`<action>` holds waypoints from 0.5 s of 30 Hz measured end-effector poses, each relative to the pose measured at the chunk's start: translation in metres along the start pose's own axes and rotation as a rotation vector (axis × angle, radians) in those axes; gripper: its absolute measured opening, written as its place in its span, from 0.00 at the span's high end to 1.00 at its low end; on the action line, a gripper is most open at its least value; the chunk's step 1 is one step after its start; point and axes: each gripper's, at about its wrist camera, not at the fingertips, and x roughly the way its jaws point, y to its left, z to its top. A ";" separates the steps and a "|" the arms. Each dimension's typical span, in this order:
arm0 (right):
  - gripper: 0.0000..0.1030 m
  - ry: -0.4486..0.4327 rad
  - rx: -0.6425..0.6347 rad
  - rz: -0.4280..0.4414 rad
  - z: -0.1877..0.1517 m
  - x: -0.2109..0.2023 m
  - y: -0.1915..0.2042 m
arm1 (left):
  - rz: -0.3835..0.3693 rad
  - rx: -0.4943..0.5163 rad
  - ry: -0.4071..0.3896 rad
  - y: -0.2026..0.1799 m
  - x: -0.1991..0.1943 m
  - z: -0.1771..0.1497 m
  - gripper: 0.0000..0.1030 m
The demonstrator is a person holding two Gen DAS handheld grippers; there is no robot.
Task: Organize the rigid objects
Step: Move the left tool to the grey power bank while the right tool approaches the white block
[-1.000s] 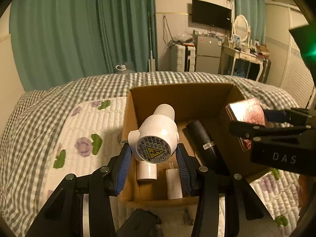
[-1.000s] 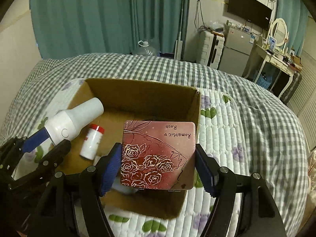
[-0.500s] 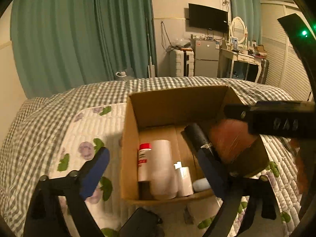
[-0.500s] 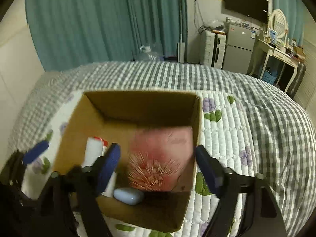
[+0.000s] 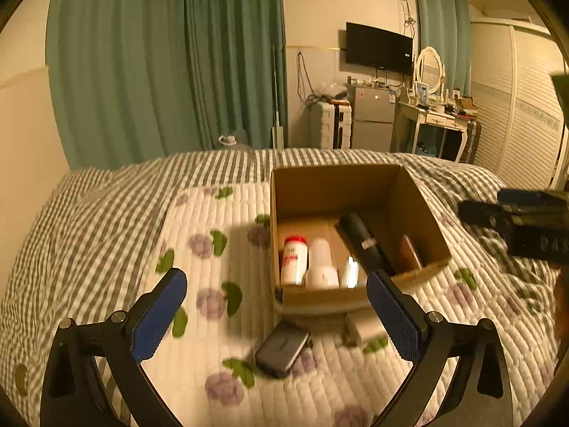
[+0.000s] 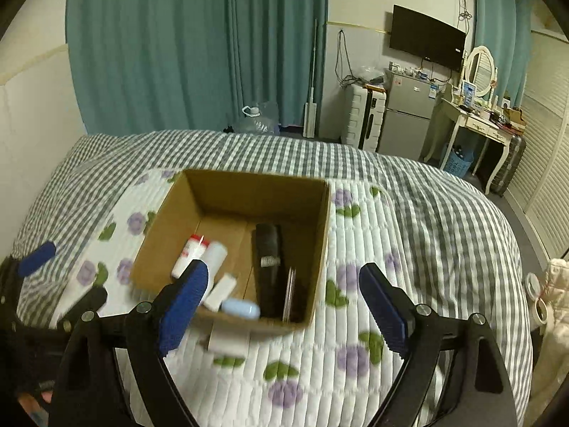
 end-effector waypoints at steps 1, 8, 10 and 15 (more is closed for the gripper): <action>0.15 0.005 -0.003 0.004 -0.006 -0.002 0.003 | 0.001 0.002 0.005 0.002 -0.001 -0.005 0.00; 0.15 0.092 -0.023 0.020 -0.060 0.017 0.026 | 0.015 -0.041 0.098 0.015 0.021 -0.042 0.00; 0.15 0.149 -0.023 0.029 -0.073 0.038 0.031 | 0.024 -0.040 0.115 0.016 0.028 -0.050 0.00; 0.15 0.249 0.007 0.047 -0.094 0.093 0.040 | 0.038 -0.030 0.190 0.013 0.051 -0.065 0.00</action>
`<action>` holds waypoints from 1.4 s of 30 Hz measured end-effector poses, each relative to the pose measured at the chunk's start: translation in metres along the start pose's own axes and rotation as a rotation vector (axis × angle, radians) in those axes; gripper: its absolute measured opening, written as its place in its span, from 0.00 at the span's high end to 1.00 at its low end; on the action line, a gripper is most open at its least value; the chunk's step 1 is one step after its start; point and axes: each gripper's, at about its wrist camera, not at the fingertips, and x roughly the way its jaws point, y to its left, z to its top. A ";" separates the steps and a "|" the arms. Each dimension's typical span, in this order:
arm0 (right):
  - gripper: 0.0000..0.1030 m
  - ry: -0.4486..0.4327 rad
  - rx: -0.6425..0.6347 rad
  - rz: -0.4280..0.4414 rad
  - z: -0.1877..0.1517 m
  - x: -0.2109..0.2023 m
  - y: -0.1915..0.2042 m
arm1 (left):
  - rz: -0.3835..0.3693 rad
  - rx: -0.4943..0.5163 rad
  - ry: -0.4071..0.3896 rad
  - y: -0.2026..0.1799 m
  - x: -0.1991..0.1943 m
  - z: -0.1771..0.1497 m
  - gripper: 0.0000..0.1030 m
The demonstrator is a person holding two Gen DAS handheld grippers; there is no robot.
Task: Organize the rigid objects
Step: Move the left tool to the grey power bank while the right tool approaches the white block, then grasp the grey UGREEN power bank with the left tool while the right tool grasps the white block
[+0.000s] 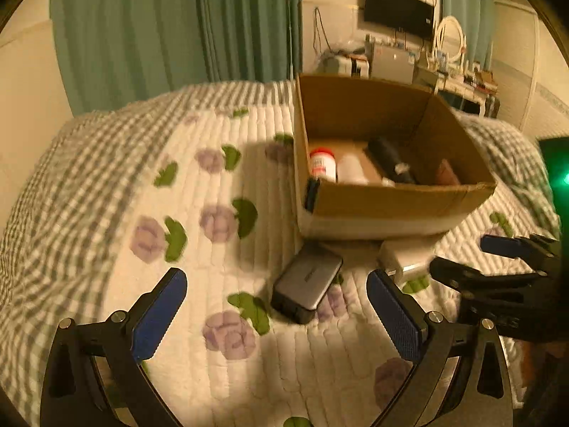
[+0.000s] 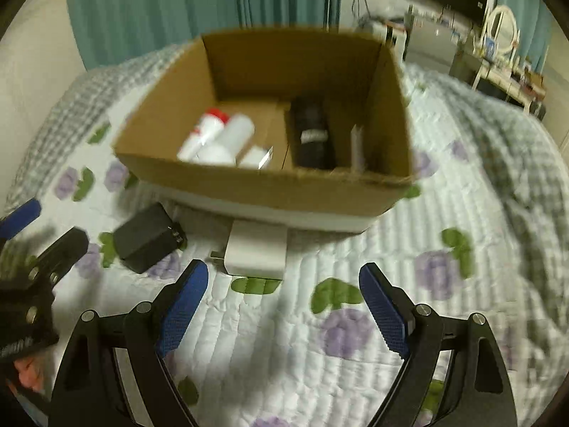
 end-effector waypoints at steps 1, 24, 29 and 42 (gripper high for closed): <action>0.16 0.014 0.014 0.011 0.000 0.011 0.001 | 0.003 0.003 0.010 -0.001 0.004 -0.001 0.00; 0.49 0.040 0.077 0.036 -0.008 0.026 -0.029 | 0.015 0.045 0.112 -0.025 0.055 -0.004 0.00; 0.49 0.041 0.121 0.057 -0.016 0.018 -0.045 | 0.016 0.042 0.157 -0.024 0.074 -0.003 0.13; 0.49 0.054 0.058 0.052 -0.013 0.034 -0.025 | 0.016 0.066 0.191 -0.030 0.071 -0.010 0.52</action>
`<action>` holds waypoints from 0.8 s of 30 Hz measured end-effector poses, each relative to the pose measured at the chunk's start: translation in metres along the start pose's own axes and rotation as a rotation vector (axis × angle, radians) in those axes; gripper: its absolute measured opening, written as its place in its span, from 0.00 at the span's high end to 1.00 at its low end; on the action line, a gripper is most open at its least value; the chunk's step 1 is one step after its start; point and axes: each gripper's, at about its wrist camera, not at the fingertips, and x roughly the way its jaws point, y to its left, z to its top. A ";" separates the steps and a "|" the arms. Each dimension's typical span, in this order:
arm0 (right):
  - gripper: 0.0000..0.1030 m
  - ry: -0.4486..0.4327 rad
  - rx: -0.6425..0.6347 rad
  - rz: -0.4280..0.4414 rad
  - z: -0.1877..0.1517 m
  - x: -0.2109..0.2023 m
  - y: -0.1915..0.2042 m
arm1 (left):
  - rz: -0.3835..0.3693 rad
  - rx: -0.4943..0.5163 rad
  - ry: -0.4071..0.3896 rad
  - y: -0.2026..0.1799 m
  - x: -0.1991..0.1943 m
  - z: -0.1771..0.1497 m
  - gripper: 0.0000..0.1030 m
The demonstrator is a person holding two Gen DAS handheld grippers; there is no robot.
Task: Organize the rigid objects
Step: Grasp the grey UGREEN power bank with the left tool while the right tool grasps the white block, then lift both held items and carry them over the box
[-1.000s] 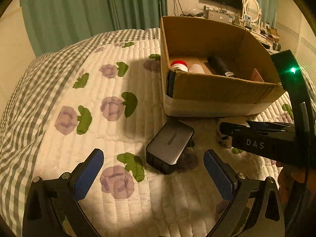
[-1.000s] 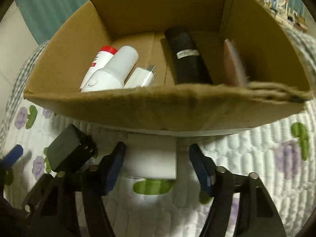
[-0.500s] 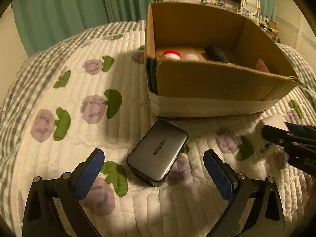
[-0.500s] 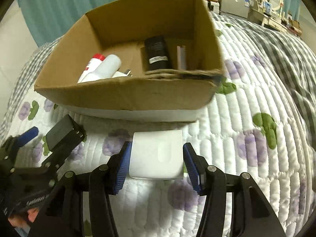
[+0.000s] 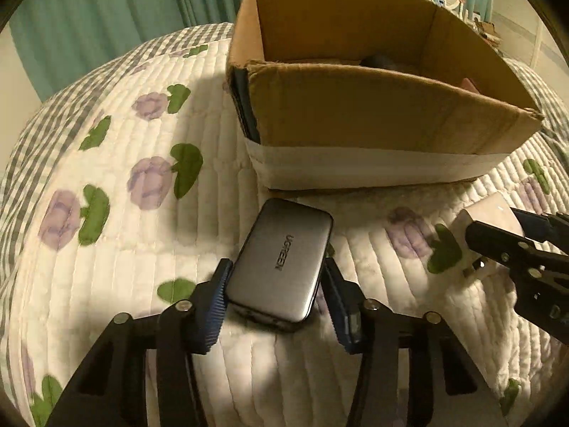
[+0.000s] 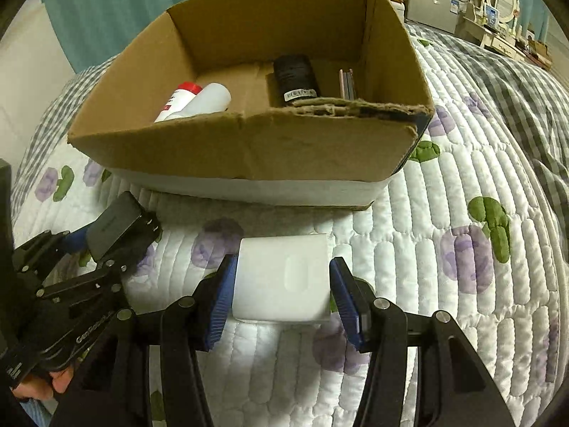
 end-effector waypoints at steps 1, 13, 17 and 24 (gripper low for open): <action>0.49 -0.004 -0.004 -0.004 0.000 -0.002 0.002 | 0.000 -0.007 -0.003 0.000 -0.003 -0.002 0.53; 0.49 -0.085 -0.066 -0.035 -0.012 -0.049 0.022 | -0.032 -0.031 -0.100 -0.005 -0.064 -0.022 0.60; 0.49 -0.114 -0.079 -0.041 -0.012 -0.068 0.023 | -0.040 -0.032 -0.151 -0.007 -0.088 -0.023 0.60; 0.49 -0.170 -0.082 -0.049 -0.017 -0.108 0.021 | -0.054 -0.064 -0.265 -0.004 -0.137 -0.013 0.60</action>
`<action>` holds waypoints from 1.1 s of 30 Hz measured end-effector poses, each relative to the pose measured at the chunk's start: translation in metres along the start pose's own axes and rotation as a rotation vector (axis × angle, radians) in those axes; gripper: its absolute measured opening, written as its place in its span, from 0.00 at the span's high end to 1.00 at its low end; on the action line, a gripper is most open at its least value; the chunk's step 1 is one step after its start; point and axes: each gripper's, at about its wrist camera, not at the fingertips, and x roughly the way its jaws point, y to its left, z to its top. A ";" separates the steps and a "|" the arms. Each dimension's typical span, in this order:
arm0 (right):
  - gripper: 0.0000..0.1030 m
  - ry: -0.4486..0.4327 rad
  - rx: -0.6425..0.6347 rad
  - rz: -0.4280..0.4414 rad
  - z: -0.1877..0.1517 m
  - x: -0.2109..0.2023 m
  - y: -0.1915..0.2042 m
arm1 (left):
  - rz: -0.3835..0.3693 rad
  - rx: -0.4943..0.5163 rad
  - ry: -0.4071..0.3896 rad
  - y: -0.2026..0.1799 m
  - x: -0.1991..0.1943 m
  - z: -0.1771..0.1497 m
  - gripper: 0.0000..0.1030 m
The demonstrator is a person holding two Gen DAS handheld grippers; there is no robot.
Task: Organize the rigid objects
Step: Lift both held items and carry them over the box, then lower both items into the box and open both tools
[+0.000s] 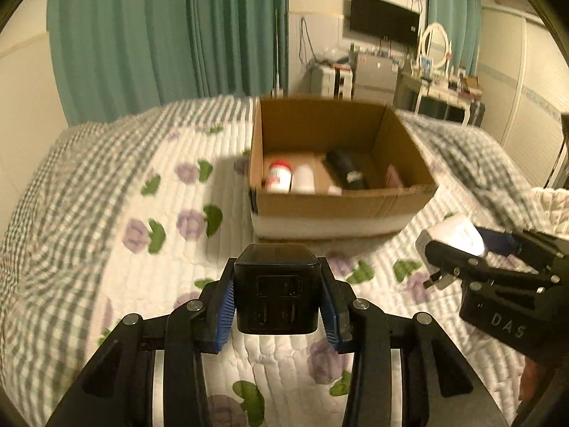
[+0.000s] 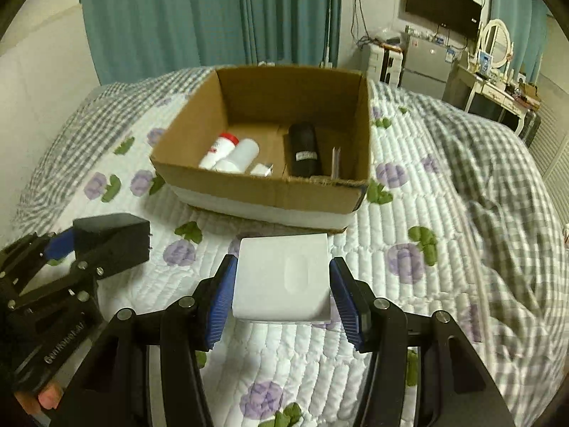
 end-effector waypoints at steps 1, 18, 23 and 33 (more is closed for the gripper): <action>0.49 -0.013 -0.001 0.000 0.002 -0.008 0.000 | -0.001 -0.003 -0.019 0.000 -0.006 0.004 0.60; 0.49 -0.232 -0.015 -0.009 0.099 -0.072 -0.009 | -0.010 -0.015 -0.213 -0.003 -0.028 0.100 0.60; 0.49 -0.246 -0.014 -0.020 0.125 -0.056 -0.016 | -0.004 -0.013 -0.194 -0.005 0.007 0.115 0.60; 0.49 -0.177 -0.017 -0.038 0.156 0.029 -0.034 | 0.004 0.029 -0.111 -0.020 0.095 0.120 0.60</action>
